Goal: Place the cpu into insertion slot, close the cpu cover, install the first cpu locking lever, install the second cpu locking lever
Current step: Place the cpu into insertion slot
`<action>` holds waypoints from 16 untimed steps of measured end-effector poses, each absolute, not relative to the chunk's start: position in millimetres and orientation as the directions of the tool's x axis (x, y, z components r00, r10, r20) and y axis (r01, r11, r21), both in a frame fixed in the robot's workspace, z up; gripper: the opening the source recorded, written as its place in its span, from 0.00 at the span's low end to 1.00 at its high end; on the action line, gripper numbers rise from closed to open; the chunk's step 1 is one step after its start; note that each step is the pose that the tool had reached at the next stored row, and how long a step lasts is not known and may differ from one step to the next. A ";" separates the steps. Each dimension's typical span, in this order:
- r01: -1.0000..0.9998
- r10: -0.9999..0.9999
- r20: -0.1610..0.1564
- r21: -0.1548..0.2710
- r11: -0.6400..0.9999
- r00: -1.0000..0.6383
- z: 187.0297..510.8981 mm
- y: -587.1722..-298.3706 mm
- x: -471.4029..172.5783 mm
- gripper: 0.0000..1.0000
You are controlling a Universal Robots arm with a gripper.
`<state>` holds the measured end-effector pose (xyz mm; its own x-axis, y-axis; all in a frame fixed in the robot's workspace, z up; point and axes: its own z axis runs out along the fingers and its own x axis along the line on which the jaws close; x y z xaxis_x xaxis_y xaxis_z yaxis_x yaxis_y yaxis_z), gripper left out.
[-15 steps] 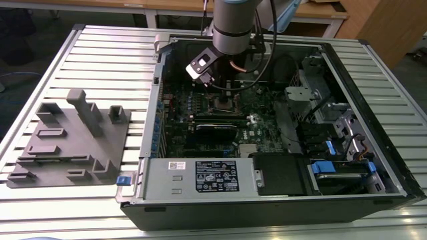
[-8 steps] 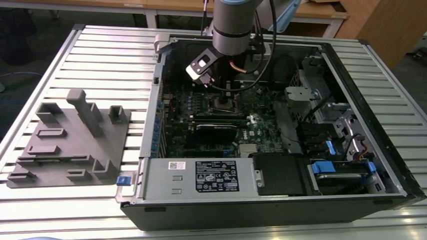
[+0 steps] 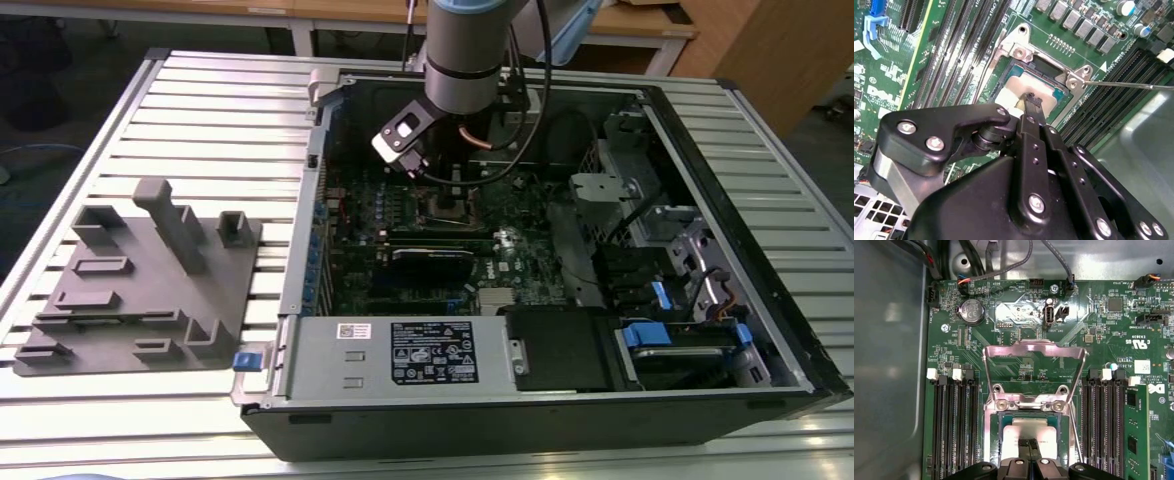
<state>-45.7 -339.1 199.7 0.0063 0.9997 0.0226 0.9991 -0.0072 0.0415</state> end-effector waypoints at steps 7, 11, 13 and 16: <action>0.999 1.000 0.023 0.042 -0.007 0.006 199.5 -339.0 -45.6 0.11; 0.999 1.000 0.023 0.042 -0.007 0.006 198.9 -339.1 -45.7 0.11; 0.999 1.000 0.023 0.042 -0.007 0.006 198.8 -339.0 -45.6 0.11; 0.999 1.000 0.025 0.043 -0.007 0.006 199.7 -338.9 -45.5 0.11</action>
<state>-45.5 -338.9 199.7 0.0063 0.9997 0.0246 0.9991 -0.0074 0.0425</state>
